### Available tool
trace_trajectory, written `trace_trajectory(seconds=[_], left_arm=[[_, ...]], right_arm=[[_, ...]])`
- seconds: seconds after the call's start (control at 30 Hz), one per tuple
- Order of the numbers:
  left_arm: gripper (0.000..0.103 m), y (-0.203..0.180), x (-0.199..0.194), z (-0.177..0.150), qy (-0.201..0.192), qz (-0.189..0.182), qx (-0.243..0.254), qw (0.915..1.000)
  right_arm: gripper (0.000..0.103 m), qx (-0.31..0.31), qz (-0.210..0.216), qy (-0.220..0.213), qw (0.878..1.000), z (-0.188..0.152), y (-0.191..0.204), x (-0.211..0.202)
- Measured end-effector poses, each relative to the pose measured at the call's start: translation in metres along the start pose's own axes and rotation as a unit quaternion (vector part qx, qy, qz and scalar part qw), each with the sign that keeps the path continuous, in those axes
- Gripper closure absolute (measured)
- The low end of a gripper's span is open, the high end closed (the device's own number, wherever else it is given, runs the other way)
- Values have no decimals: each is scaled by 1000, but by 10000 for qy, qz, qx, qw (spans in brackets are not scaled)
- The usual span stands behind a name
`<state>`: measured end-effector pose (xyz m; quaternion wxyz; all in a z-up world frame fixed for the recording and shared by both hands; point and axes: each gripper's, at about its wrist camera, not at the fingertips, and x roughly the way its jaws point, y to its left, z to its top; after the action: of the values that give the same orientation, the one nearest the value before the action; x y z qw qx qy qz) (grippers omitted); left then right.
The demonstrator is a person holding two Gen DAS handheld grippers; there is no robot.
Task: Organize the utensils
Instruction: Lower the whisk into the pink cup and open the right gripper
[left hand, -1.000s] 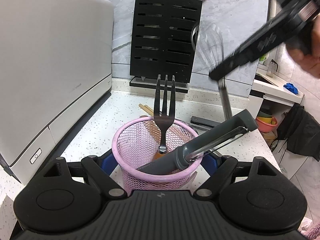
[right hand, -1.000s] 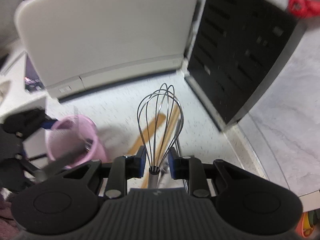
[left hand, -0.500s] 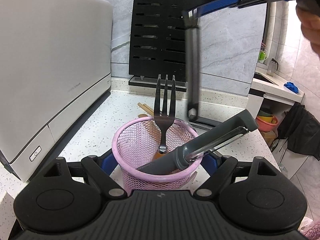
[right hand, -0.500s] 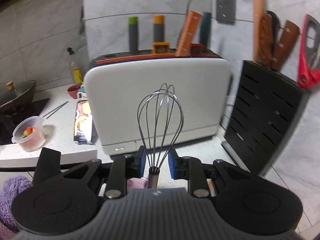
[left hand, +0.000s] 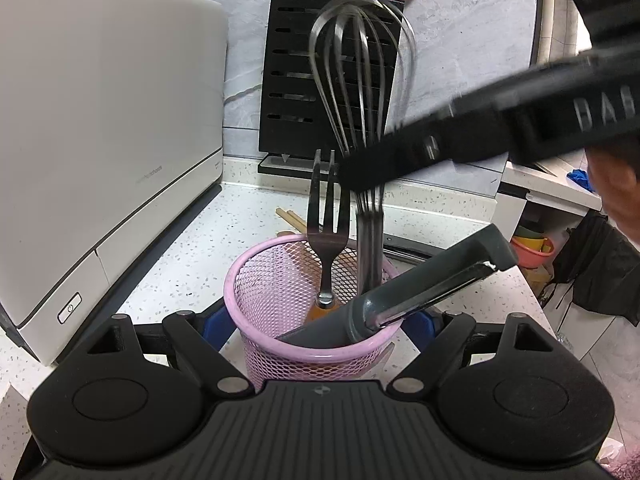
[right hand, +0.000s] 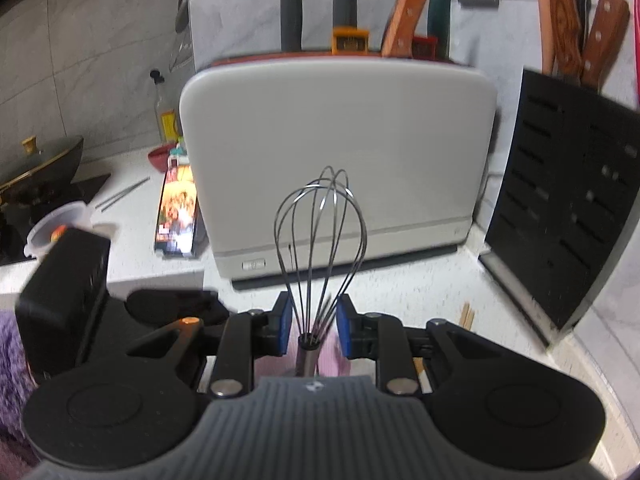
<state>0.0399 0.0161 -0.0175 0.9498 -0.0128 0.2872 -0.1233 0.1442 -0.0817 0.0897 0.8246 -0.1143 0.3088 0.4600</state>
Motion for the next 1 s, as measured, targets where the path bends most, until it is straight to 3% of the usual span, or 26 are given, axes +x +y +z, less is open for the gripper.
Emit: trace_trajectory(seconds=[0.23,0.47,0.57,0.7,0.77,1.0], left_arm=[[5,-4,1,1,15,36,115,9999],[5,-4,2,2,32,31,121,9999],[5,-4,2,2,35,27,118,9999],[5,-3,3,2,35,30,119,9999],[5,-3,3,3,33,39,117,9999],[5,-2,4,2,21,18,108,9999]], right_arm=[[81,290,155,592,9977,-14,-9,19],[81,726,450,910,9922,-14,-18,28],[78,674,400,948,9924,-13,-18,27],[61,662,375,876,9932,-11,-22,19],[58,656,348,812,9939,-8,-23,13],[57,706,224,571,9956,4,-31,-6]])
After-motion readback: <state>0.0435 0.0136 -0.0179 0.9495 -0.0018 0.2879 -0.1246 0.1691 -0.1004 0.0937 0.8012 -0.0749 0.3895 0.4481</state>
